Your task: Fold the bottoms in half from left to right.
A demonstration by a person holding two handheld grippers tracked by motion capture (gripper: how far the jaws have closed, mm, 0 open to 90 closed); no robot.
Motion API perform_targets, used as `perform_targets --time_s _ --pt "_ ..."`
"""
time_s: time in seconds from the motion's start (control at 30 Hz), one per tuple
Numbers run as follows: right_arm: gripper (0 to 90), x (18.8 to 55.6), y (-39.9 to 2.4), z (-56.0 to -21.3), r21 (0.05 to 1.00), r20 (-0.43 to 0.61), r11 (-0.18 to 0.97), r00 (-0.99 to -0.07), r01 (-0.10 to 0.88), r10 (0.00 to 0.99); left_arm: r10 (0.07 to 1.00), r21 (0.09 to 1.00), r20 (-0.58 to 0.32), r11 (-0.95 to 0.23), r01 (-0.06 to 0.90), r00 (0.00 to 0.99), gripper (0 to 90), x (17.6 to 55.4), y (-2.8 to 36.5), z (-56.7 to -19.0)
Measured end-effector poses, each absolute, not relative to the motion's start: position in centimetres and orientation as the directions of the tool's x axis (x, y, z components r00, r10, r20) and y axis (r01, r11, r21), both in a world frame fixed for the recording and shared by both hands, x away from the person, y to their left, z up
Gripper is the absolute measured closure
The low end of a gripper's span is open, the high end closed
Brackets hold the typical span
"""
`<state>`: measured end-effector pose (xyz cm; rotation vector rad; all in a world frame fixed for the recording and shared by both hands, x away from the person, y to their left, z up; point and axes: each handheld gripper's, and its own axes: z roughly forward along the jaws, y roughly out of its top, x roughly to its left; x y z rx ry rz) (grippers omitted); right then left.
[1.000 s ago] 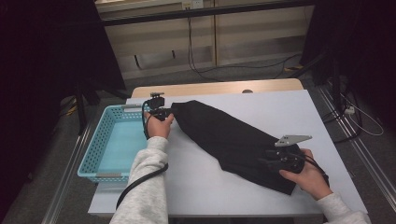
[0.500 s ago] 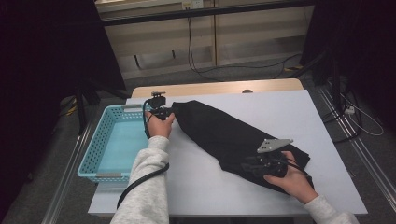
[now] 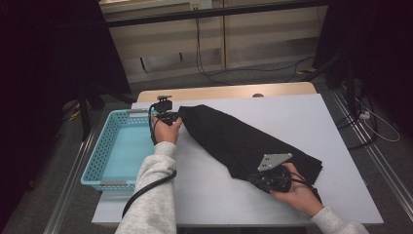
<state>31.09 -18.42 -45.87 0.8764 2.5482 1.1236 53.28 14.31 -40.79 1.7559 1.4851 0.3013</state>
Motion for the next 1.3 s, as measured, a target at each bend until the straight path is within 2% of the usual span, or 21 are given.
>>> perform_targets --time_s 0.33,0.37,0.4,0.43,0.47,0.57,0.6,0.73,0.83,0.97,1.07,1.27,1.3 --pt "86.3 30.2 -18.3 -45.8 0.729 0.077 0.528 -0.819 0.436 0.569 0.908 0.689 -0.312 0.015 0.725 0.278 84.9 53.2 14.4 -40.9" --pt "84.3 30.1 -18.3 -45.8 0.728 0.079 0.527 -0.817 0.439 0.571 0.907 0.688 -0.316 0.016 0.725 0.279 84.9 53.1 14.4 -40.9" --pt "73.7 30.1 -18.3 -45.8 0.728 0.076 0.525 -0.813 0.441 0.577 0.905 0.687 -0.318 0.015 0.726 0.283 84.9 53.1 14.5 -41.0" --pt "73.7 30.1 -18.3 -45.8 0.728 0.076 0.525 -0.813 0.441 0.577 0.905 0.687 -0.318 0.015 0.726 0.283 84.9 53.1 14.5 -41.0" --pt "62.4 30.3 -18.5 -45.7 0.728 0.077 0.514 -0.799 0.453 0.596 0.903 0.686 -0.321 0.015 0.727 0.284 84.9 53.0 14.5 -40.9" --pt "58.1 30.6 -19.2 -45.4 0.739 0.086 0.489 -0.785 0.464 0.614 0.903 0.690 -0.315 0.005 0.724 0.293 84.9 52.9 14.6 -40.9" --pt "53.0 31.1 -20.3 -44.8 0.758 0.088 0.449 -0.757 0.473 0.648 0.902 0.691 -0.317 0.009 0.723 0.292 84.8 52.8 14.6 -40.7" --pt "49.5 31.8 -22.5 -44.0 0.779 0.105 0.385 -0.709 0.494 0.698 0.901 0.690 -0.317 0.005 0.724 0.296 84.8 52.8 14.7 -40.7" --pt "41.4 32.1 -24.0 -43.7 0.792 0.131 0.330 -0.671 0.514 0.730 0.901 0.691 -0.316 0.005 0.723 0.296 84.8 52.8 14.7 -40.7" --pt "41.6 32.3 -24.9 -43.6 0.789 0.126 0.316 -0.642 0.527 0.756 0.903 0.690 -0.314 0.004 0.724 0.294 84.8 52.8 14.7 -40.8" --pt "43.1 32.8 -26.3 -43.9 0.775 0.075 0.322 -0.584 0.545 0.808 0.900 0.691 -0.316 0.002 0.723 0.300 84.8 52.8 14.6 -40.7" --pt "44.7 33.4 -28.7 -44.2 0.765 0.070 0.280 -0.507 0.580 0.859 0.900 0.691 -0.317 0.004 0.723 0.298 84.8 52.9 14.5 -40.6" --pt "46.1 33.6 -29.5 -44.2 0.766 0.042 0.277 -0.474 0.580 0.879 0.901 0.690 -0.313 -0.001 0.723 0.300 84.8 52.9 14.5 -40.7"
